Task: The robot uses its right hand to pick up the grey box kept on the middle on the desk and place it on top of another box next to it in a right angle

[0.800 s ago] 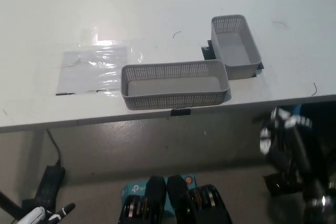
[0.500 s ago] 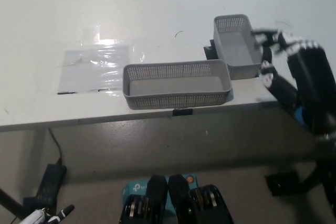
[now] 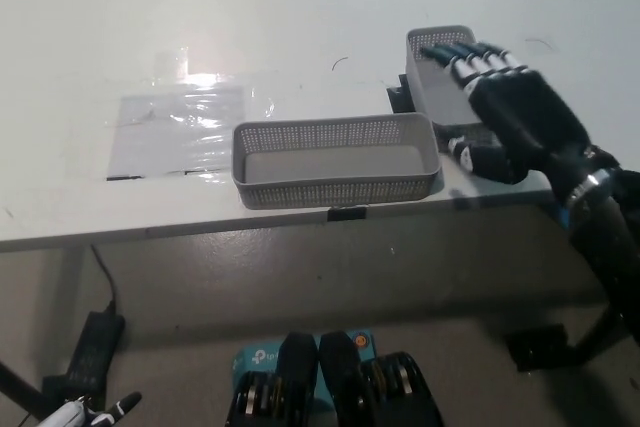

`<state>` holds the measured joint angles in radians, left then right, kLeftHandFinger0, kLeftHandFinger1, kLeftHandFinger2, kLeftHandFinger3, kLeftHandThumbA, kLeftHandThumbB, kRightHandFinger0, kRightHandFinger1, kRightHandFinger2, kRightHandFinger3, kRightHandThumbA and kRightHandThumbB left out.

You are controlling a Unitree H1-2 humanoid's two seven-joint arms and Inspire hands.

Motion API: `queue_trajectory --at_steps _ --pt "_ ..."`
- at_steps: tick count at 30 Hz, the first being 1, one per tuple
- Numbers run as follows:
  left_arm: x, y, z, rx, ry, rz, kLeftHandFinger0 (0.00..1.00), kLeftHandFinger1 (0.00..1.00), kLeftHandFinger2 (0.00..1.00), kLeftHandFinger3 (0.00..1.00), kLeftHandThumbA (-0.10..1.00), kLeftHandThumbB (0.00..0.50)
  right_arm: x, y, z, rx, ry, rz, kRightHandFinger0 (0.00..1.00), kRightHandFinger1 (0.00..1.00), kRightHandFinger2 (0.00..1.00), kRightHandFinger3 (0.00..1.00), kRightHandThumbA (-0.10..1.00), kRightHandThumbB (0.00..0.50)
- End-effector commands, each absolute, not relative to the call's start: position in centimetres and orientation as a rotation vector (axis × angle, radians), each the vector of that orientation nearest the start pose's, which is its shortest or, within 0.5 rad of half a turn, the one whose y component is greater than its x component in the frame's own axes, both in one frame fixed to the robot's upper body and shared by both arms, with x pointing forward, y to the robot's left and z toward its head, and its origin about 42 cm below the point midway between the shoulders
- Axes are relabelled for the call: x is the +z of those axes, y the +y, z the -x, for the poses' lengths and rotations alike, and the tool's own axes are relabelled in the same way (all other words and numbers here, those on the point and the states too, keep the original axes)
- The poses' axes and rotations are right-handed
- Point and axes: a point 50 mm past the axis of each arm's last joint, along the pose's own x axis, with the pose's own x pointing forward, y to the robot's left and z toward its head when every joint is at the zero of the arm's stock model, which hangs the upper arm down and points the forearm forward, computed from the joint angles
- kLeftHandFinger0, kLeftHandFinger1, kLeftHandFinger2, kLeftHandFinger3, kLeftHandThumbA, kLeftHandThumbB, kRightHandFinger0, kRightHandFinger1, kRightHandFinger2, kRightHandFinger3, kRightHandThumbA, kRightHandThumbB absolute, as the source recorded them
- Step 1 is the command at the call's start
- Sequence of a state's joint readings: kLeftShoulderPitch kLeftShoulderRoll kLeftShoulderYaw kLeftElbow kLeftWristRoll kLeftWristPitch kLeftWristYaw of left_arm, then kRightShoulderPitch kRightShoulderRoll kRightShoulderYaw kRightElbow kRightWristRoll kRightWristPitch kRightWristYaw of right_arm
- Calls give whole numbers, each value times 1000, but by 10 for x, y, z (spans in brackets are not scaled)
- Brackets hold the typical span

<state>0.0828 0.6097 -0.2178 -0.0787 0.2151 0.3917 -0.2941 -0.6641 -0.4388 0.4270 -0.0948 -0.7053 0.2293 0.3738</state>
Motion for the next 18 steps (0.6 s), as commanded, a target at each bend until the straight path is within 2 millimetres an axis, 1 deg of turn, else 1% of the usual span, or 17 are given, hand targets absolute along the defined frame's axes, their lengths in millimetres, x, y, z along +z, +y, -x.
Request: queue_trajectory --at_steps 1,2,6,8,9,10,12,13,14,16,17,18 --pt "102 365 -237 -355 541 -789 0 0 1 70 978 226 322 -190 -451 498 -218 1511 1000 1000 1000 1000 534 500" --pt "102 366 -237 -354 537 -797 0 0 0 69 988 235 321 -190 -453 501 -213 1515 1000 1000 1000 1000 532 500" --pt "103 365 -237 -353 537 -805 0 1 10 86 996 222 311 -196 -463 523 -167 1550 1000 1000 1000 1000 501 500" --pt "103 367 -235 -348 554 -796 15 9 20 96 987 228 308 -199 -471 525 -151 1582 1000 1000 1000 1000 512 500" --pt "103 367 -235 -347 550 -798 11 4 15 92 984 222 308 -200 -474 525 -143 1590 1000 1000 1000 1000 509 500" --pt "102 368 -235 -349 547 -823 7 0 1 80 1000 229 305 -204 -482 520 -134 1595 1000 1000 1000 1000 517 500" --pt "102 368 -233 -350 549 -824 5 0 0 77 1000 229 304 -205 -483 523 -133 1597 1000 1000 1000 1000 518 500" --pt "99 368 -232 -360 555 -815 0 0 0 55 1000 240 304 -209 -490 510 -124 1628 1000 1000 1000 1000 536 500" --pt "99 368 -232 -359 554 -816 0 0 1 49 1000 239 305 -210 -491 506 -121 1629 1000 1000 1000 1000 514 500" --pt "98 368 -229 -350 566 -796 0 3 11 65 1000 246 313 -214 -497 474 -143 1654 1000 1000 1000 1000 495 500" --pt "97 367 -227 -340 567 -788 5 5 13 66 1000 262 319 -213 -498 459 -161 1645 1000 1000 1000 1000 475 500" --pt "96 367 -226 -339 566 -792 8 5 12 68 1000 264 321 -213 -498 455 -174 1653 1000 1000 1000 1000 477 500"
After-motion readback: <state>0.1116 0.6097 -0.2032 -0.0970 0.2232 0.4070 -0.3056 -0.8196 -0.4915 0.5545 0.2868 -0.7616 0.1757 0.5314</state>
